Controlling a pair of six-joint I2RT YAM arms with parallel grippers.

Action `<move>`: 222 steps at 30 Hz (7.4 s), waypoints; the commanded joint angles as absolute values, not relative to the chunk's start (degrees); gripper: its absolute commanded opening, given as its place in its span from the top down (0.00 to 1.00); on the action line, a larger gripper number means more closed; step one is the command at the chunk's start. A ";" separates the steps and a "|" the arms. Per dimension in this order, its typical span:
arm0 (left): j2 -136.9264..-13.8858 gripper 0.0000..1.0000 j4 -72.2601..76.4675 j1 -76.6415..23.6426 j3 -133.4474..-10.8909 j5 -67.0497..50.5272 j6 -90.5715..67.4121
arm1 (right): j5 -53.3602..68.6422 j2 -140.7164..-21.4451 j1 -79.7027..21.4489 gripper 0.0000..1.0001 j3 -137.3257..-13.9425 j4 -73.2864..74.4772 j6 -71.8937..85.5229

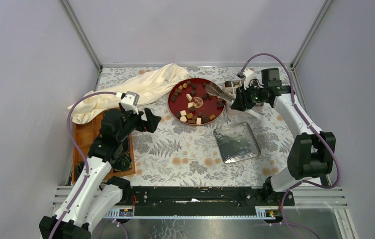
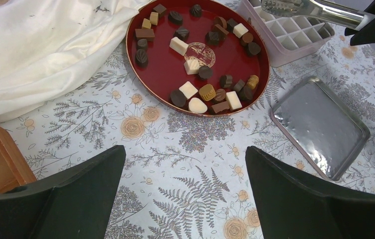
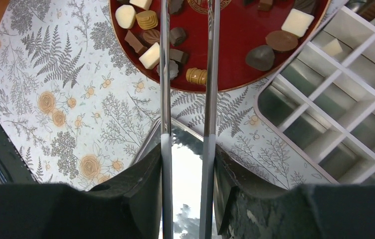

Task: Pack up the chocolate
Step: Pick up the fake chocolate from the plate, then place the fake chocolate in the packing box.

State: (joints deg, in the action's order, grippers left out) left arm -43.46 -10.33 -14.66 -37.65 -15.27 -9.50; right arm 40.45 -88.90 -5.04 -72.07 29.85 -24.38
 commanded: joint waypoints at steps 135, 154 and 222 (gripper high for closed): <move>-43.28 0.01 -8.87 -14.39 -37.05 -14.72 -9.14 | 17.70 -102.56 -18.74 0.87 -85.85 30.25 -20.36; -43.14 0.01 -8.79 -14.41 -37.10 -15.16 -9.32 | 27.50 -92.35 1.29 0.88 -79.21 30.39 -19.36; -43.00 0.01 -8.72 -14.68 -37.10 -15.53 -9.45 | 34.31 -88.60 2.79 0.51 -75.50 27.72 -21.84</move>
State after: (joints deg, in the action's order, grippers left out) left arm -43.55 -10.35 -14.63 -37.12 -15.09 -9.47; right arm 25.71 -93.78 3.01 -76.36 31.68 -21.06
